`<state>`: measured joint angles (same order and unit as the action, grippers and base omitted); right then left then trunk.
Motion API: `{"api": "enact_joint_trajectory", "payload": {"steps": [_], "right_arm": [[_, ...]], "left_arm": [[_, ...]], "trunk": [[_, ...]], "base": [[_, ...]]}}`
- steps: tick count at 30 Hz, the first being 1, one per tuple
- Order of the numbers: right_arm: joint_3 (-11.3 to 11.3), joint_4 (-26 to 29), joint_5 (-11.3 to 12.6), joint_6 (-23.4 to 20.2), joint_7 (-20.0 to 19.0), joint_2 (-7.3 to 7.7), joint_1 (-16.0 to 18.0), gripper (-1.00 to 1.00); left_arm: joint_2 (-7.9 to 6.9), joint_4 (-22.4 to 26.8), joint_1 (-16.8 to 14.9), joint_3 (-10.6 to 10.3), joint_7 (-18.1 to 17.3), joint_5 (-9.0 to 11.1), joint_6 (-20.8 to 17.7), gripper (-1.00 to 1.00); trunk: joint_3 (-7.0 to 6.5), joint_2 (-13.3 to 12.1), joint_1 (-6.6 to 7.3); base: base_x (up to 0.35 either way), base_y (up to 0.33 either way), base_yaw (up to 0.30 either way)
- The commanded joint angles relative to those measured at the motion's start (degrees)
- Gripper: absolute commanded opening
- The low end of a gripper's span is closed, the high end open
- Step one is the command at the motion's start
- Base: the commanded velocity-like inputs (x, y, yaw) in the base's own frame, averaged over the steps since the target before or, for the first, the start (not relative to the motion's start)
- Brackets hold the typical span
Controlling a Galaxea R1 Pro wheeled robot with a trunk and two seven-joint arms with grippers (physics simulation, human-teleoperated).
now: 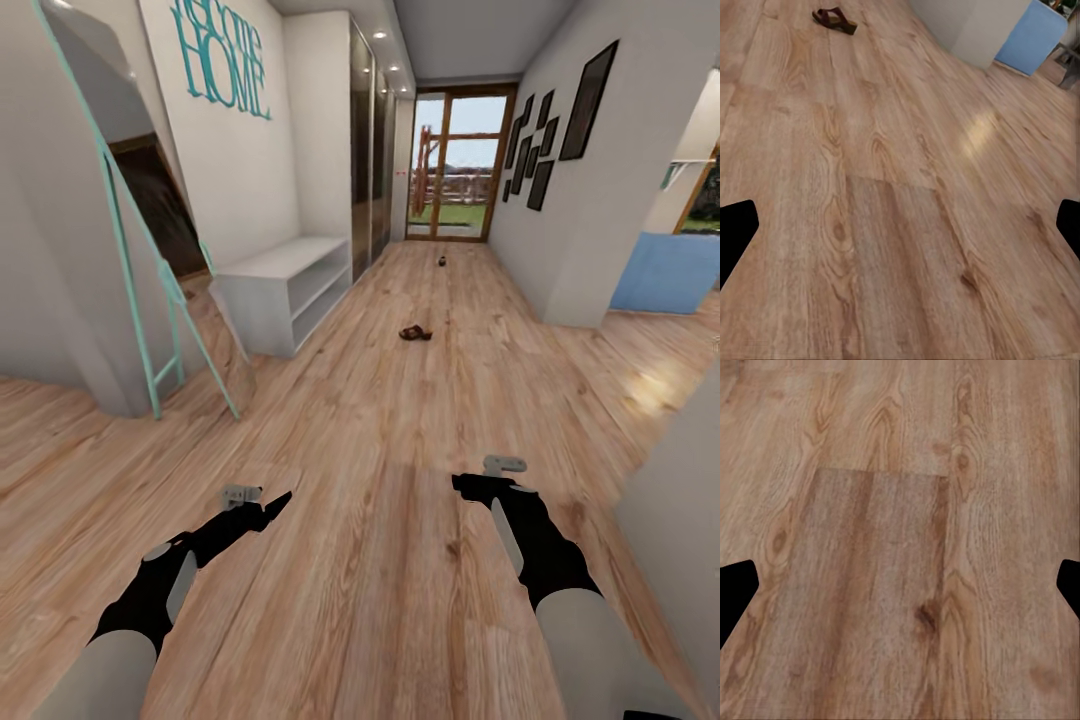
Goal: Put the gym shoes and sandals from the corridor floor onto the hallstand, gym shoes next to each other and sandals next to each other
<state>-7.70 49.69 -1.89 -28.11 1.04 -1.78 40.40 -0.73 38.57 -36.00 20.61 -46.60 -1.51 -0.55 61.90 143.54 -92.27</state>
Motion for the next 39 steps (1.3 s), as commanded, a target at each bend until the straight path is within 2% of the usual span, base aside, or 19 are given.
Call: {"api": "enact_joint_trajectory", "payload": {"steps": [1, 39], "right_arm": [[-0.1, 0.1, -0.2, -0.3, 0.0, -0.06, 0.0, 1.0], [-0.2, 0.0, -0.1, -0.3, 0.0, -0.03, 0.0, 1.0]], "left_arm": [[0.02, 0.0, 0.0, 0.2, -0.3, -0.2, -0.1, 1.0], [0.2, 0.0, 0.0, 0.1, -0.3, -0.2, -0.1, 1.0]], "trunk": [[0.05, 0.0, -0.02], [0.05, 0.0, -0.02]], "base": [[0.346, -0.073, -0.16], [0.346, -0.081, -0.015]]}}
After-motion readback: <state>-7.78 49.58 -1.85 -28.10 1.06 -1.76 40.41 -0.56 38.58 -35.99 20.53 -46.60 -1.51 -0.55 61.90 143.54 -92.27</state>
